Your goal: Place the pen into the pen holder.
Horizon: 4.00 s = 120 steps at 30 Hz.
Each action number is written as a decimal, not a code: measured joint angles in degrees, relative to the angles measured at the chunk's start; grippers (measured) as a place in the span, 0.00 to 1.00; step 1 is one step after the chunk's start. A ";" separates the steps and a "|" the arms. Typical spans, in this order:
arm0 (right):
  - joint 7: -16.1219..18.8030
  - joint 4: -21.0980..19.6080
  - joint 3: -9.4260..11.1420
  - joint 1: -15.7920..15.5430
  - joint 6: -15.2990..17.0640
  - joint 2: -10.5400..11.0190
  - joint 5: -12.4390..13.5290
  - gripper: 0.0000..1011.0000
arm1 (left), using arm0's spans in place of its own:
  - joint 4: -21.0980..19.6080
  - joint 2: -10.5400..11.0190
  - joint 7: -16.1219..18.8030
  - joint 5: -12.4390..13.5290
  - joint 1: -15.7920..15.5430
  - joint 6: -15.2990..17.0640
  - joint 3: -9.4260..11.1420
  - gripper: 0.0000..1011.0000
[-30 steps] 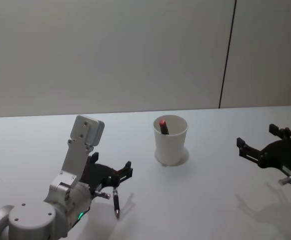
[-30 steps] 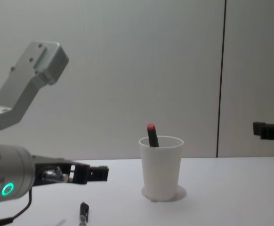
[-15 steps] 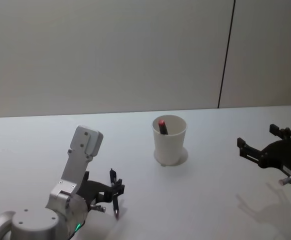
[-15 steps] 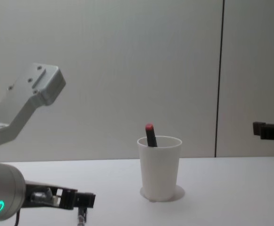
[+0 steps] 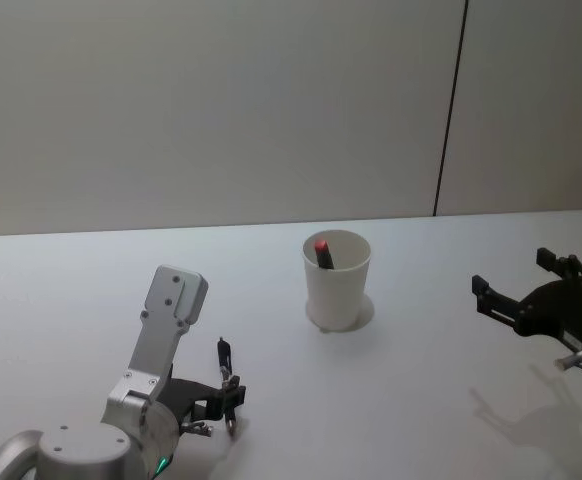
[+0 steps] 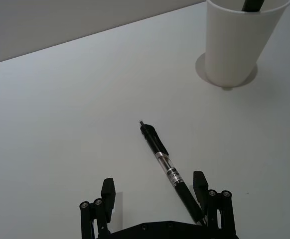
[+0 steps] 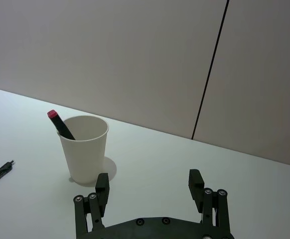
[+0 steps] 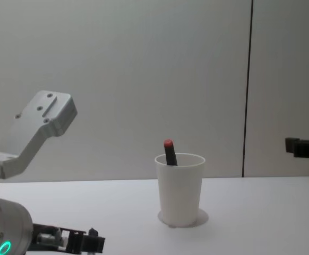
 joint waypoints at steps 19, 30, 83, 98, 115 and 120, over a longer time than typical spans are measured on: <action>0.00 0.00 0.00 0.00 0.00 0.00 0.00 0.99 | 2.44 -3.31 1.23 0.18 -1.24 1.15 -0.06 0.99; 0.00 0.00 0.00 0.00 0.00 0.00 0.00 0.99 | 4.20 -4.54 0.73 1.48 -1.86 1.39 0.01 0.99; 0.00 0.00 0.00 0.00 0.00 0.00 0.00 0.99 | 6.47 -6.95 -2.40 6.45 -1.79 3.85 -0.91 0.14; 0.00 0.00 0.00 0.00 0.00 0.00 0.00 0.99 | 5.49 -6.67 -2.92 8.64 -1.66 -0.09 -2.01 0.14; 0.00 0.00 0.00 0.00 0.00 0.00 0.00 0.99 | 4.57 -5.12 -7.45 12.48 -1.84 -10.21 -3.42 0.14; 0.00 0.00 0.00 0.00 0.00 0.00 0.00 0.99 | 4.46 -4.26 -10.62 13.55 -2.01 -14.43 -3.99 0.14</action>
